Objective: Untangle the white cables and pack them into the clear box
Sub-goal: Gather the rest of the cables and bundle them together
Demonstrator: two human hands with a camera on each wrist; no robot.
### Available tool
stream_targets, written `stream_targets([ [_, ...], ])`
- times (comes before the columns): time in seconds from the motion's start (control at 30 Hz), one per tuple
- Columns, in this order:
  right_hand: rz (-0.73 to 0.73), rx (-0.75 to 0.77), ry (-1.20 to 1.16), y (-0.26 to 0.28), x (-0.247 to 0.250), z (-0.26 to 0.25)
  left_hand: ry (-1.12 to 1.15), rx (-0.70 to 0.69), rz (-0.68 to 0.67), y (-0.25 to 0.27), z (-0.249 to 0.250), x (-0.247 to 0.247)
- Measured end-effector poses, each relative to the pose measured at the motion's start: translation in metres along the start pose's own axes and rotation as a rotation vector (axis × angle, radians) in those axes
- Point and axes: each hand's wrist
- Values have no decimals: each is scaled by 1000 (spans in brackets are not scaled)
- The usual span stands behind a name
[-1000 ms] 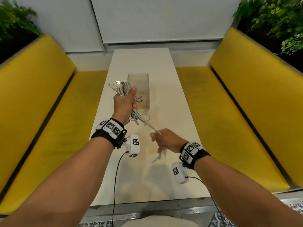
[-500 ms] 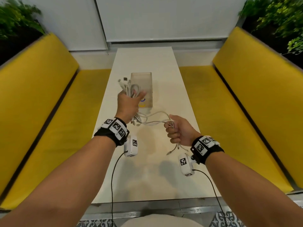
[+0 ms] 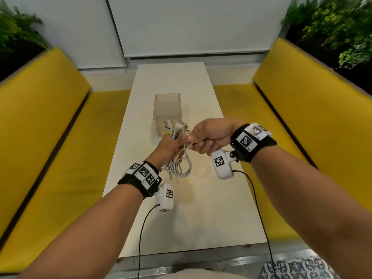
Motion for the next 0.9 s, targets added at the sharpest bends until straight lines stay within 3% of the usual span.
stream_targets([
  [0.1,23,23,19,-2,-1,0,-56,-4,-84,1,3,5],
  [0.37,508,46,438,-18,-21,9,-340,71,-170,2,17,12],
  [0.47,538,74,502,-17,-20,7,-288,103,-175,-1,17,19],
  [0.57,509,48,504,-14,-16,4,-237,124,-194,-1,20,23],
  [0.67,594,47,489,-5,-7,5,-182,148,-103,-3,18,27],
  [0.9,668,322,175,-13,3,28,5,108,19,-7,11,28],
])
Point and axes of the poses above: each hand's wrist, its own y-axis away from the middle knuckle, its own x-axis out of the back of the hand, z = x × y, and after that the axes turned 5 degrees about -z, right-handed
